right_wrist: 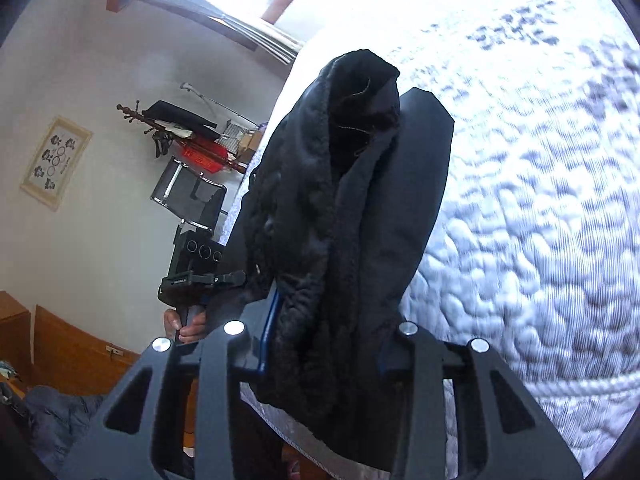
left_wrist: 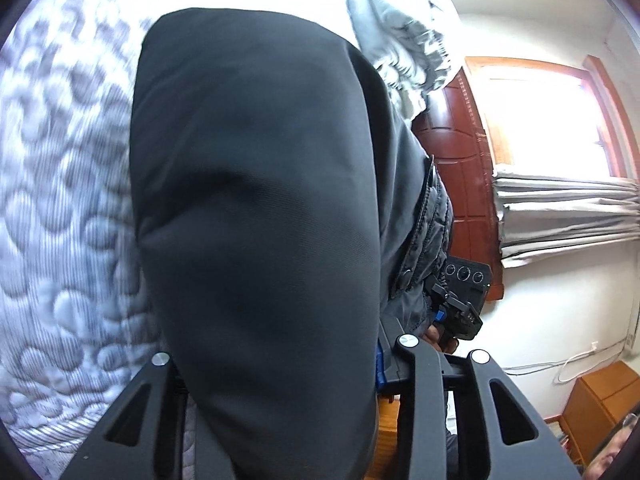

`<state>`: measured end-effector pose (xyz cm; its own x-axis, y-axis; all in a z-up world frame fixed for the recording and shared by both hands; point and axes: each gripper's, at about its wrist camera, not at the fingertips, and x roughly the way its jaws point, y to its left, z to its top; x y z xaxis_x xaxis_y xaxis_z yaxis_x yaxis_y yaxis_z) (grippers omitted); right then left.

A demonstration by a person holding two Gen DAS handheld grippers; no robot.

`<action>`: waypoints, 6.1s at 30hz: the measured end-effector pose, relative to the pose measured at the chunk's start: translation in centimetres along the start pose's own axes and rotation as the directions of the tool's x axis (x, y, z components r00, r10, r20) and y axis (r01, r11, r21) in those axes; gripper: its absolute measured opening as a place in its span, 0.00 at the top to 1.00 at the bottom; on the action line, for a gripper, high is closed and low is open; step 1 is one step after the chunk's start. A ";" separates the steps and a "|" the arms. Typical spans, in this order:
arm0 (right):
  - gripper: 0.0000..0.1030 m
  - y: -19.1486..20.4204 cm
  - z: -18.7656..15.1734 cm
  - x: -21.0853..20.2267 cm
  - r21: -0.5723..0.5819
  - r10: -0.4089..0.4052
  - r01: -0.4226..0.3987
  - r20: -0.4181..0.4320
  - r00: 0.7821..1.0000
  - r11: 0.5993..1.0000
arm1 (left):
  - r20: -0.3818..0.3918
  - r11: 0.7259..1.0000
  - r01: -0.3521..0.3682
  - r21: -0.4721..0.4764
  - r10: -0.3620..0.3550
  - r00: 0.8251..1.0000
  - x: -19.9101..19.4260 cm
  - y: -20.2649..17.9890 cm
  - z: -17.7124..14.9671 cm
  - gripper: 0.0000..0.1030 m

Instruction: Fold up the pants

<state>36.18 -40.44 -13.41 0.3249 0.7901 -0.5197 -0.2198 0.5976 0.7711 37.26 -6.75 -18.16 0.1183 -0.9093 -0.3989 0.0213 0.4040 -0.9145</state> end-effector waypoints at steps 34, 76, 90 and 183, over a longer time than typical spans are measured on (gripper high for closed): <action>0.62 -8.4 19.5 15.6 0.108 0.027 -0.019 -0.076 0.997 0.994 | 0.138 0.989 -0.146 -0.026 0.148 0.979 -2.2 4.3 18.5 0.56; 0.11 -6.8 8.0 4.3 0.059 -0.312 0.307 0.110 0.944 0.950 | 0.383 0.850 -0.514 -0.117 0.516 0.766 -8.5 -0.3 7.5 0.04; 0.05 5.7 0.1 3.3 -0.127 -0.643 0.683 0.253 0.723 0.719 | 0.460 0.560 -0.827 0.045 0.723 0.515 -4.4 -8.9 -2.8 0.04; 0.05 8.4 -2.1 7.1 -0.212 -0.707 0.722 0.156 0.690 0.658 | 0.468 0.515 -0.855 0.068 0.740 0.483 -3.2 -9.7 -4.5 0.04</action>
<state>34.69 -29.53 -11.46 0.5229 0.1017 -0.8463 -0.1054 0.9929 0.0542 32.23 -8.18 -8.31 0.5374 -0.0937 -0.8381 -0.0228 0.9918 -0.1254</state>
